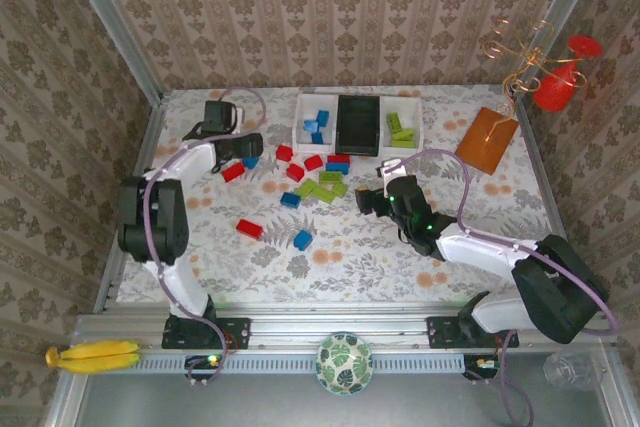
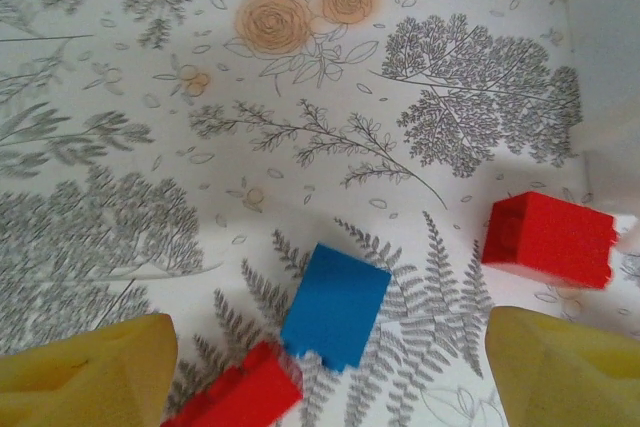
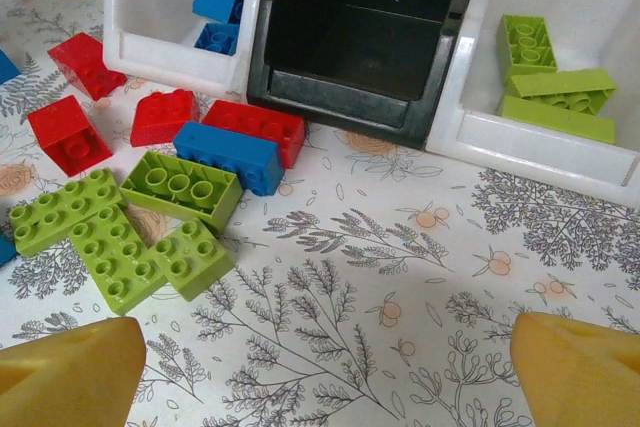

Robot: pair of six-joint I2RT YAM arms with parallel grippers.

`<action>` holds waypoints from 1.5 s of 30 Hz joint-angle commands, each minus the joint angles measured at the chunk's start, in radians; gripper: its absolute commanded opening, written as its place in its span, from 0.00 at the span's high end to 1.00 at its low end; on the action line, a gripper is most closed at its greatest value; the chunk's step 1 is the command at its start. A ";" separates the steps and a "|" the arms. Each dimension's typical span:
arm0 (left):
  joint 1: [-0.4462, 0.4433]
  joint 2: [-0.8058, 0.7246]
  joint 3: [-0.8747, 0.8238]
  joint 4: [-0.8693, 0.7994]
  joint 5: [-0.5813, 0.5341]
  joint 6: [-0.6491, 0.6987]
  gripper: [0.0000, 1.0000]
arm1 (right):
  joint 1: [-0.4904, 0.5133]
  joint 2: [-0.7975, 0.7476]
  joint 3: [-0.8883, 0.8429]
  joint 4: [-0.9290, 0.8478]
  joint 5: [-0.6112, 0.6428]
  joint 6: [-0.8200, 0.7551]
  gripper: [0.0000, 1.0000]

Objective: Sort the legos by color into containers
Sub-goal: Pick up the lego from the middle-left of the table, then place the lego in the container.

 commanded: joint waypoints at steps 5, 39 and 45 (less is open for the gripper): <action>0.014 0.172 0.208 -0.191 0.095 0.083 0.20 | 0.008 -0.009 0.020 -0.004 0.008 0.013 0.05; -0.156 0.012 0.128 0.026 0.032 0.020 0.72 | 0.008 -0.008 0.022 -0.009 0.018 0.005 0.05; -0.265 0.123 0.289 0.013 -0.008 0.038 0.72 | 0.008 -0.019 0.019 -0.011 0.018 0.006 0.05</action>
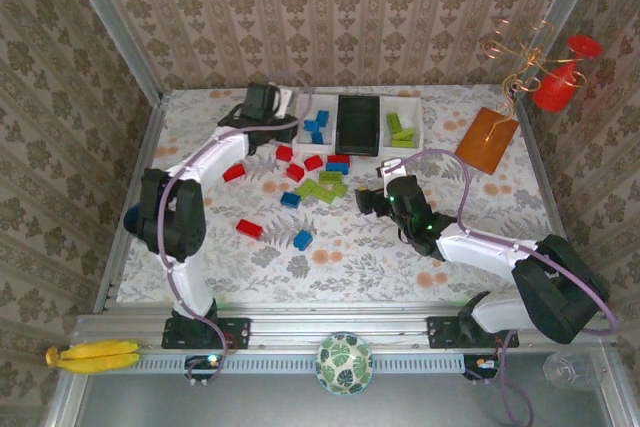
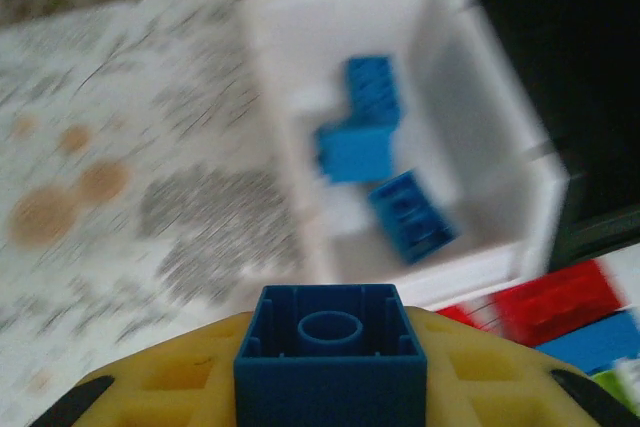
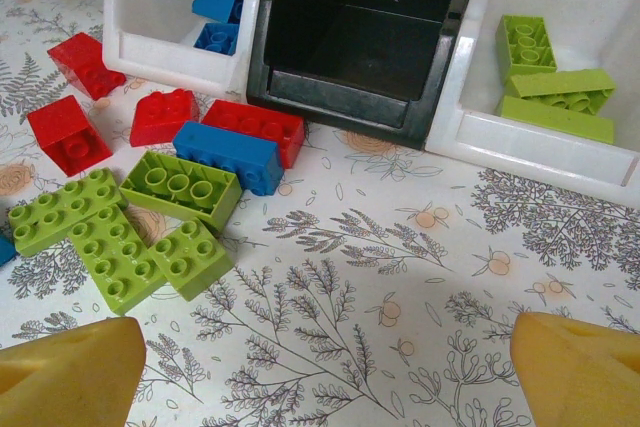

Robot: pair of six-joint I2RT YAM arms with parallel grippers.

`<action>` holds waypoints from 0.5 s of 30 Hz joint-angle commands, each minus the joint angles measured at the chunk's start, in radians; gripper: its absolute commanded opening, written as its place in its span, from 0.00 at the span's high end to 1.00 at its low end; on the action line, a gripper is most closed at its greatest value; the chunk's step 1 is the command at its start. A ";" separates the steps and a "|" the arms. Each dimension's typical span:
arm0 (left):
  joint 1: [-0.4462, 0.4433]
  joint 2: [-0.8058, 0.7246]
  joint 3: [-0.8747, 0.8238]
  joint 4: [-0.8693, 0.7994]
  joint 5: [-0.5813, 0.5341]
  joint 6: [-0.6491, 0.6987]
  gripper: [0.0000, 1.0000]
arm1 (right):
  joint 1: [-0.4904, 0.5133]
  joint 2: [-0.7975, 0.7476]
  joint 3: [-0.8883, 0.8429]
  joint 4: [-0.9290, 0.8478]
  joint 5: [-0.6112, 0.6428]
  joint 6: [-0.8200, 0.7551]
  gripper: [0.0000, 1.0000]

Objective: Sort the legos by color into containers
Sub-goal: Place the lego in the container.

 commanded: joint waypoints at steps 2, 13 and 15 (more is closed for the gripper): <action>-0.023 0.139 0.149 -0.009 -0.030 0.000 0.72 | 0.008 -0.025 0.018 -0.012 0.019 0.005 0.05; -0.065 0.417 0.505 -0.110 0.008 -0.030 0.62 | 0.008 -0.018 0.021 -0.014 0.023 0.001 0.05; -0.064 0.428 0.532 -0.114 0.013 -0.034 0.57 | 0.007 -0.016 0.021 -0.013 0.022 -0.001 0.05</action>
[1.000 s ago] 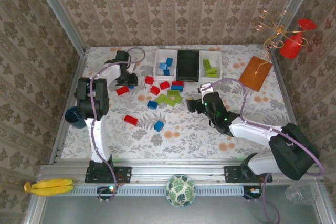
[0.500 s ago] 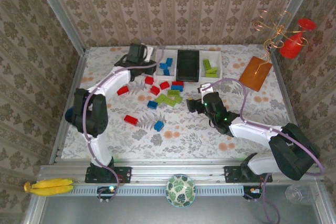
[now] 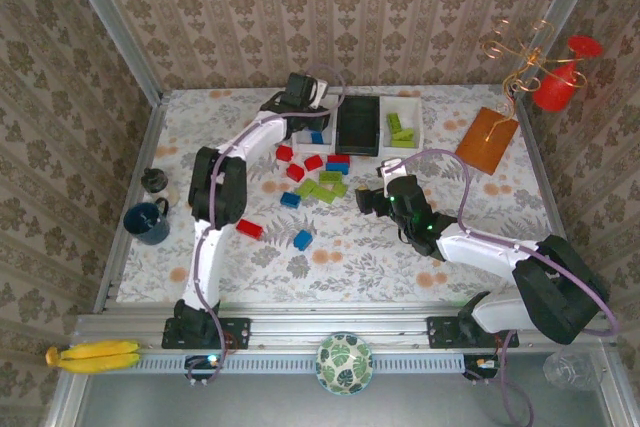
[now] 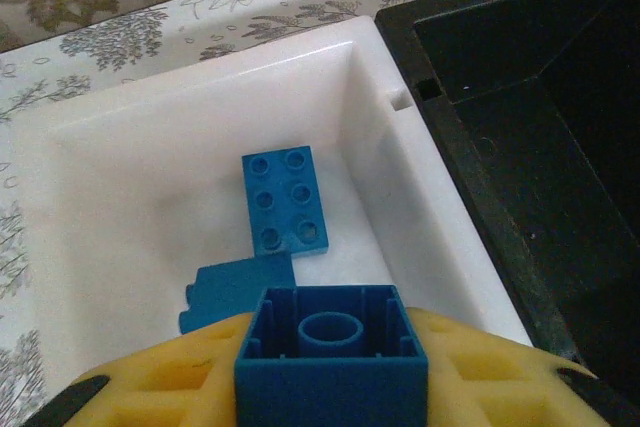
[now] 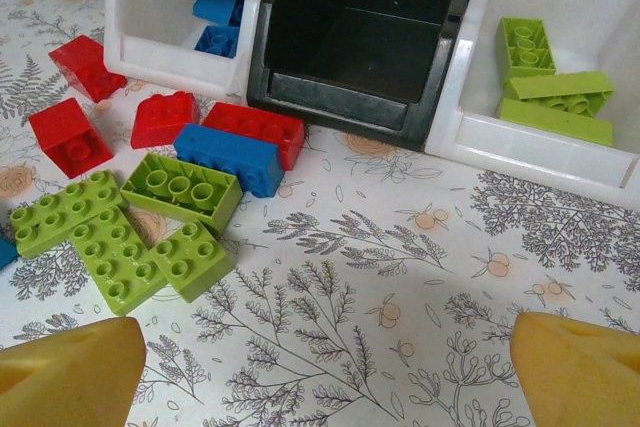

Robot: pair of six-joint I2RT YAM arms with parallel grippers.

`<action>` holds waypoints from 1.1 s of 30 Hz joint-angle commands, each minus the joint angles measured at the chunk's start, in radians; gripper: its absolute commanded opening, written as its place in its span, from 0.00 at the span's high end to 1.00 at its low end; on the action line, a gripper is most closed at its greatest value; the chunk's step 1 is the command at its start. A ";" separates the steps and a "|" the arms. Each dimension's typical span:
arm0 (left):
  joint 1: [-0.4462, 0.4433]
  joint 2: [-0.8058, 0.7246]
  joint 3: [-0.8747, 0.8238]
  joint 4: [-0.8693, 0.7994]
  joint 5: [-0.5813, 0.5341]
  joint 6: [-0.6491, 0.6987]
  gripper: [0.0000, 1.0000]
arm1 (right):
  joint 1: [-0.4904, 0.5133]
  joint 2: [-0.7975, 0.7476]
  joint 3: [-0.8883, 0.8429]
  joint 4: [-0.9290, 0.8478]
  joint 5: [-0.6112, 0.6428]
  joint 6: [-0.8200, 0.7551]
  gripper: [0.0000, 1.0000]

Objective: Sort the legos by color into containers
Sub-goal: Place the lego in the container, then pick up the lego from the center of the table.

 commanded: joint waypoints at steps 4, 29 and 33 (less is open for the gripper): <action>-0.005 -0.025 0.068 -0.042 0.023 -0.022 0.44 | 0.008 -0.008 0.022 -0.013 0.025 0.000 0.05; -0.050 -0.675 -0.947 -0.020 0.004 -0.080 0.12 | 0.008 0.003 0.024 -0.008 -0.004 0.016 0.05; -0.061 -0.617 -0.938 -0.029 0.051 -0.081 0.11 | 0.008 0.005 0.024 -0.006 -0.002 0.016 0.05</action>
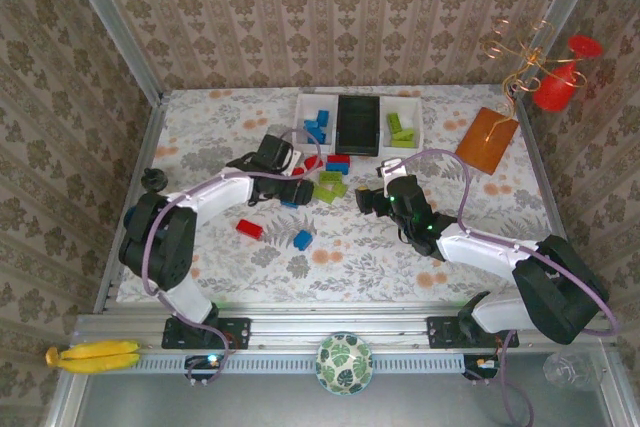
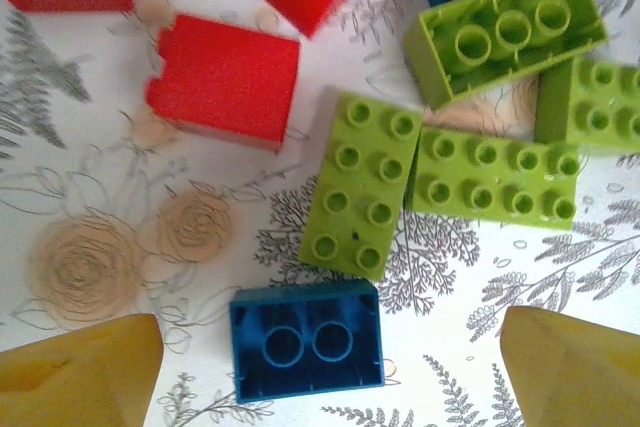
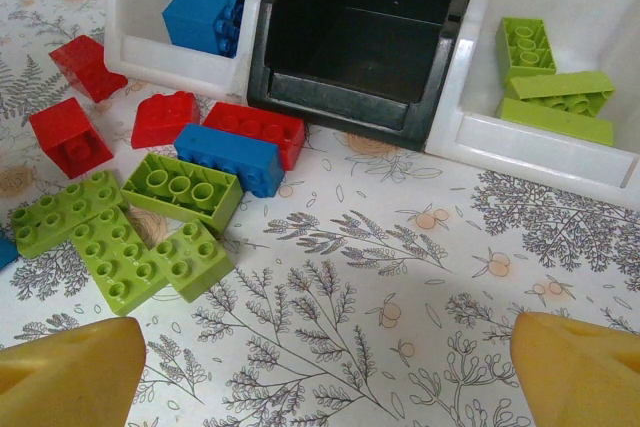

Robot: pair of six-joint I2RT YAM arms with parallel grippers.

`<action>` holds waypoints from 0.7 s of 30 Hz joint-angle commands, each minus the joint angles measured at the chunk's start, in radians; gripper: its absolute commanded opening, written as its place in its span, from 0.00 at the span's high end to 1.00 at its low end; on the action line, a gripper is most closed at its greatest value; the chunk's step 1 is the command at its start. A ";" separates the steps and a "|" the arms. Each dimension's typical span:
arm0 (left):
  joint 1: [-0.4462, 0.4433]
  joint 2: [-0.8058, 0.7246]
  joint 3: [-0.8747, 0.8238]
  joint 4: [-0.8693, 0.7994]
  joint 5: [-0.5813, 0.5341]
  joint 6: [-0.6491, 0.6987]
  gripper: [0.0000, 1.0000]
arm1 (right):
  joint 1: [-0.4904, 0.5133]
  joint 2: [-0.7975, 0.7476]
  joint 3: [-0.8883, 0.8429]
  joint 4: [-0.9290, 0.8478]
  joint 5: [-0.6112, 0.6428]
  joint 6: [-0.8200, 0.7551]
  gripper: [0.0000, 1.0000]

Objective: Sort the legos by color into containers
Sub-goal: Pick up the lego from the center of the table.

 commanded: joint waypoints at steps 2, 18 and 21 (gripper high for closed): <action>-0.012 0.047 0.009 -0.043 0.025 -0.001 0.11 | 0.008 0.002 0.025 -0.008 0.003 0.013 0.05; -0.009 0.137 0.030 -0.043 -0.078 0.010 0.41 | 0.008 0.010 0.027 -0.008 -0.004 0.016 0.05; -0.009 0.114 0.008 -0.003 -0.095 0.000 0.47 | 0.008 0.010 0.028 -0.011 -0.002 0.014 0.05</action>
